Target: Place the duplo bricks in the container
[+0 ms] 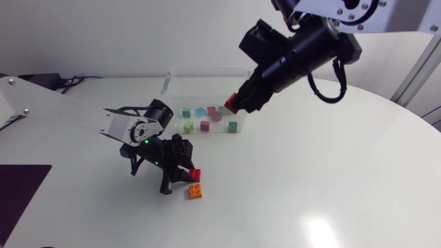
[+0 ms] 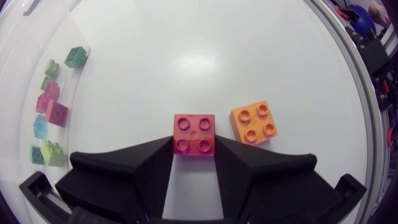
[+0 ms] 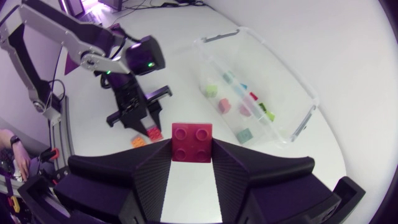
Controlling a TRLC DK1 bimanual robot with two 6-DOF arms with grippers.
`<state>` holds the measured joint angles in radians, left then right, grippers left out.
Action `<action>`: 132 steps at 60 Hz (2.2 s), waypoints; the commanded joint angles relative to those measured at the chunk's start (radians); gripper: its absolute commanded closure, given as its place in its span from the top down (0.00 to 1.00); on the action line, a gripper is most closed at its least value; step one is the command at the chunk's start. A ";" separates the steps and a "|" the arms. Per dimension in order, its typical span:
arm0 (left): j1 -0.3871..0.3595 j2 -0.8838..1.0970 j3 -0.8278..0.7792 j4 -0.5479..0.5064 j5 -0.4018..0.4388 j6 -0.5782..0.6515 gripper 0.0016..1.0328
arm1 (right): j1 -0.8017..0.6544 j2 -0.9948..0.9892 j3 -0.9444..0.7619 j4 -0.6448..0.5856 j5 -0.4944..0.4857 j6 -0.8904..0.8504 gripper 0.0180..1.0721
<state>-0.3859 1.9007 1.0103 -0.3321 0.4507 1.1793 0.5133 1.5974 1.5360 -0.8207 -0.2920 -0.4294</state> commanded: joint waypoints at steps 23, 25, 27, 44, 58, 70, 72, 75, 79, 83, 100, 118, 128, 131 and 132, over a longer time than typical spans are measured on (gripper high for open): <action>0.093 -0.207 0.071 -0.062 0.040 -0.056 0.26 | -0.104 0.371 0.377 0.069 -0.006 0.119 0.33; 0.099 -0.219 0.080 -0.064 0.043 -0.066 0.26 | -0.108 0.398 0.409 0.069 -0.006 0.126 0.33; 0.104 -0.233 0.090 -0.065 0.046 -0.076 0.26 | -0.111 0.424 0.438 0.066 -0.006 0.129 0.33; 0.145 -0.307 0.171 -0.084 0.054 -0.150 0.26 | -0.136 0.578 0.598 0.054 -0.004 0.142 0.34; 0.159 -0.302 0.241 -0.085 0.059 -0.198 0.26 | -0.153 0.638 0.642 0.054 -0.004 0.155 0.35; 0.163 -0.290 0.290 -0.076 0.062 -0.230 0.26 | -0.168 0.690 0.719 0.014 -0.001 0.161 0.91; 0.165 -0.282 0.301 -0.070 0.062 -0.239 0.26 | -0.168 0.691 0.722 0.011 -0.001 0.161 0.95; 0.167 -0.272 0.317 -0.061 0.062 -0.253 0.26 | -0.168 0.685 0.724 0.009 -0.001 0.161 0.95; 0.167 -0.242 0.349 -0.044 0.062 -0.277 0.26 | -0.170 0.668 0.720 0.006 -0.001 0.161 0.95; 0.167 -0.216 0.378 -0.024 0.062 -0.297 0.26 | -0.170 0.644 0.710 0.005 -0.001 0.159 0.95; 0.156 -0.049 0.565 0.036 0.059 -0.399 0.26 | -0.147 0.406 0.440 0.048 -0.004 0.129 0.95; 0.125 0.120 0.731 0.034 0.022 -0.431 0.27 | -0.075 0.161 0.062 0.107 -0.006 0.077 0.95; 0.119 0.176 0.775 0.028 -0.003 -0.435 0.28 | -0.001 0.090 -0.102 0.123 -0.007 0.044 0.95; 0.117 0.184 0.781 0.025 -0.007 -0.438 0.32 | 0.017 0.084 -0.129 0.124 -0.009 0.037 0.95; 0.117 0.184 0.783 0.024 -0.007 -0.443 0.37 | 0.025 0.082 -0.142 0.126 -0.009 0.035 0.95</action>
<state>-0.2642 2.0533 1.7542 -0.3046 0.4473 0.7586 0.5117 1.7050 1.4506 -0.7059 -0.2924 -0.3649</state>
